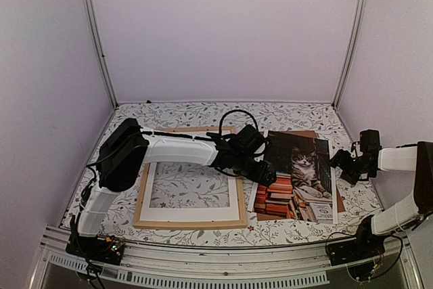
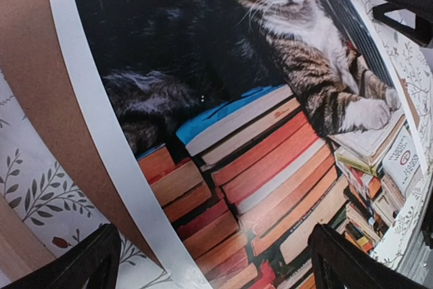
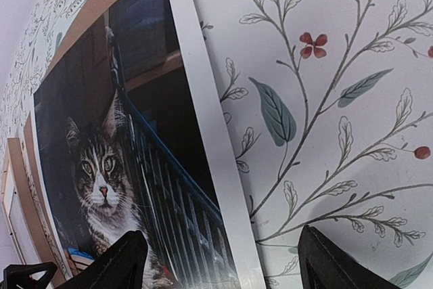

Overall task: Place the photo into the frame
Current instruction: Pick up the photo from the backboard.

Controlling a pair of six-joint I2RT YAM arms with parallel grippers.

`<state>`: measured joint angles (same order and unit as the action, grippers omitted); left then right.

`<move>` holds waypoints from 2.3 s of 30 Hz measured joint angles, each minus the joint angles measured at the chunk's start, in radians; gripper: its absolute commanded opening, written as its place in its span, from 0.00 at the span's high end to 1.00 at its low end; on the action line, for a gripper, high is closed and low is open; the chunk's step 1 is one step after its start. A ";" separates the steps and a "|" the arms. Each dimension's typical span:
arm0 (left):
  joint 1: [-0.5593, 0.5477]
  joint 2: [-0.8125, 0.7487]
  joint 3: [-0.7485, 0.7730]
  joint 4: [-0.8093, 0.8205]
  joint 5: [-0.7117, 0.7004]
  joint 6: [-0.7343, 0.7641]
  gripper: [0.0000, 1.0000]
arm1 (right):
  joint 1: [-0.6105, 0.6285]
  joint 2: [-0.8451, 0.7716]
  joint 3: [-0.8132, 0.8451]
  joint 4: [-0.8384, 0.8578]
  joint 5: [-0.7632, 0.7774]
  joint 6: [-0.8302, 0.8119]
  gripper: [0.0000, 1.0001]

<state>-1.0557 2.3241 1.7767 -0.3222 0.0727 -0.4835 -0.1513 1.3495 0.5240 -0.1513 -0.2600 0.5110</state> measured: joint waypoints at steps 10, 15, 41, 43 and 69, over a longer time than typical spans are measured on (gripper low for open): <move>-0.003 0.032 0.037 -0.039 -0.043 -0.037 0.01 | 0.000 0.029 -0.013 0.062 -0.072 0.005 0.22; -0.004 0.043 0.051 -0.041 -0.050 -0.049 0.01 | 0.000 0.039 -0.015 0.084 -0.095 0.006 0.23; -0.006 0.045 0.016 0.046 -0.050 -0.075 0.01 | -0.032 0.060 -0.027 0.129 -0.223 0.012 0.36; -0.006 0.044 0.015 0.048 -0.049 -0.075 0.01 | -0.034 0.059 -0.027 0.130 -0.230 0.012 0.38; -0.006 0.042 0.006 0.062 -0.047 -0.075 0.01 | -0.048 0.071 -0.027 0.135 -0.348 -0.100 0.64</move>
<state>-1.0622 2.3661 1.7832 -0.2600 0.0257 -0.5583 -0.1993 1.4204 0.4969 -0.0158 -0.6079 0.4107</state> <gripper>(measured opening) 0.989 0.375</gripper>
